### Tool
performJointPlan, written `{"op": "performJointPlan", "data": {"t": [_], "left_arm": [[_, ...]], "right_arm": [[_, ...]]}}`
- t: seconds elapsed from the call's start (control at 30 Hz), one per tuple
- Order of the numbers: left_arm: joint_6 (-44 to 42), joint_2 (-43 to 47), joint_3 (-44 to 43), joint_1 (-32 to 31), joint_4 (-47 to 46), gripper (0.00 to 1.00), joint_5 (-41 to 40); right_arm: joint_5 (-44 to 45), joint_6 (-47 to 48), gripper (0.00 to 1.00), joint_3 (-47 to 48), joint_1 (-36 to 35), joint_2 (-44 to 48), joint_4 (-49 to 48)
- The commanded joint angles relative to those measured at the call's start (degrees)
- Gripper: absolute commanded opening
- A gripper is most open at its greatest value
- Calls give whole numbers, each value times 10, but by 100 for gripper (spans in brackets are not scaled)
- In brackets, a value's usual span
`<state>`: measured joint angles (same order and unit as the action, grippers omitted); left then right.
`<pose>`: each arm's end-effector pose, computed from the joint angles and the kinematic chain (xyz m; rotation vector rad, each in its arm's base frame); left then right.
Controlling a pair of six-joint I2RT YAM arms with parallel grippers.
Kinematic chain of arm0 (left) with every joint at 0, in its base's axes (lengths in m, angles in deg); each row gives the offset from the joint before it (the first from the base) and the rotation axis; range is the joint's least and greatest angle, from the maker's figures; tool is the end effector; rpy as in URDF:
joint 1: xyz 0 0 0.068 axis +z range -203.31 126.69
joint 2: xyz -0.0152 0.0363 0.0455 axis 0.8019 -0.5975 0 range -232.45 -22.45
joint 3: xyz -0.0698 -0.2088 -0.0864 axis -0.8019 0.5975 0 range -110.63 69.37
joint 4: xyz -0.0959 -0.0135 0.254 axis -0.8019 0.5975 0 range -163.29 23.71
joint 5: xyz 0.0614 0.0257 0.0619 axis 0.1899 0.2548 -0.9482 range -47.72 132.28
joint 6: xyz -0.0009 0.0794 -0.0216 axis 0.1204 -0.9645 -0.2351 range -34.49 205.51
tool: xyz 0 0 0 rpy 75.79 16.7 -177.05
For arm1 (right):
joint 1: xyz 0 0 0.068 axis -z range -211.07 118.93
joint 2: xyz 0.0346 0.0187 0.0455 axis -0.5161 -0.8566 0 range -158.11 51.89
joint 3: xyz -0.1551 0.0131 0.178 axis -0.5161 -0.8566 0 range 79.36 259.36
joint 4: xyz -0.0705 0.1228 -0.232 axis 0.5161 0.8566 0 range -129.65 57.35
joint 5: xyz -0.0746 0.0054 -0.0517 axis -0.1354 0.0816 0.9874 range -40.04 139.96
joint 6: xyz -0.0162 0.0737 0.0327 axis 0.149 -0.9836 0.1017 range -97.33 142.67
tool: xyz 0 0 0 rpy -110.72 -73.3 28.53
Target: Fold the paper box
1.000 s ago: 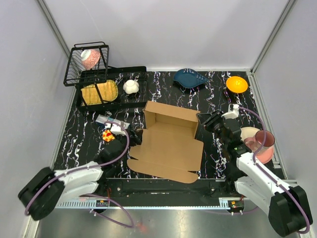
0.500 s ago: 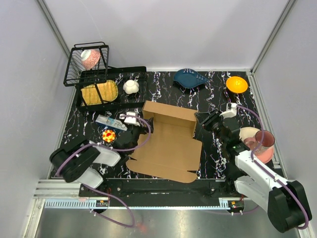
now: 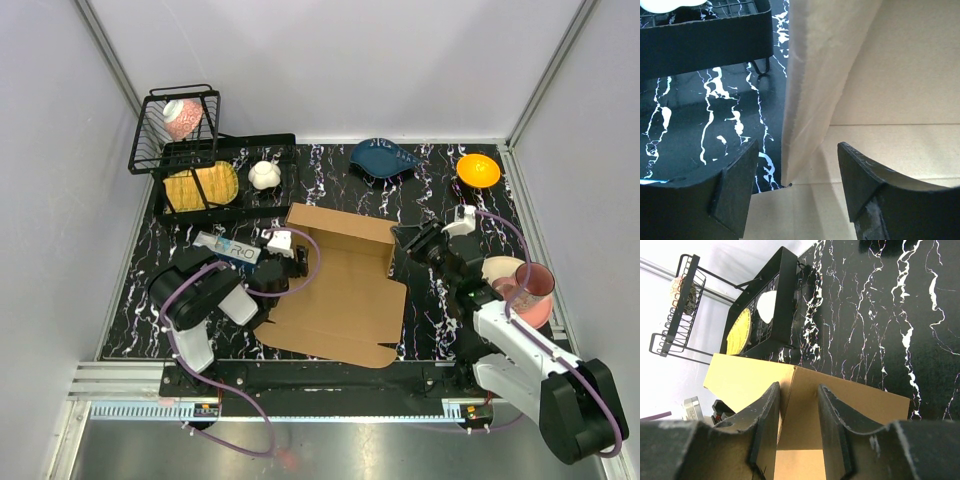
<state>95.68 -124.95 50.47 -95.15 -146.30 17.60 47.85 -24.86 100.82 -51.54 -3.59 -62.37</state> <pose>0.2389 -0.1737 0.0610 0.1686 1.7390 -0.2878 0.2617 0.1004 0.1778 0.4068 1.8108 0.8790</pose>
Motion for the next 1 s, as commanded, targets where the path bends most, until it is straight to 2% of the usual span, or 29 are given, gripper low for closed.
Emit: {"op": "performJointPlan", "data": {"t": [0.0, 0.03, 0.13, 0.33, 0.57, 0.8, 0.9, 0.93, 0.97], "left_arm": [[28, -6, -9, 6, -225, 71, 17], [31, -2, -7, 7, -225, 78, 16], [42, 12, -2, 10, -225, 88, 11], [43, 44, -17, 25, -223, 89, 23], [68, 48, -48, 54, -190, 69, 46], [67, 22, -83, 56, -173, 60, 60], [63, 11, -92, 56, -171, 44, 57], [60, 9, -95, 56, -167, 35, 55], [58, 8, -96, 56, -165, 31, 54]], "right_arm": [[-25, 47, 40, -30, -12, -40, 174], [-25, 47, 40, -29, -12, -43, 174], [-24, 46, 40, -29, -12, -48, 171], [-23, 47, 40, -27, -12, -52, 167], [-29, 46, 39, -29, -12, -60, 155], [-36, 47, 39, -30, -12, -61, 152], [-40, 46, 40, -31, -12, -62, 151], [-41, 46, 40, -31, -11, -61, 152], [-41, 46, 40, -32, -12, -60, 152]]}}
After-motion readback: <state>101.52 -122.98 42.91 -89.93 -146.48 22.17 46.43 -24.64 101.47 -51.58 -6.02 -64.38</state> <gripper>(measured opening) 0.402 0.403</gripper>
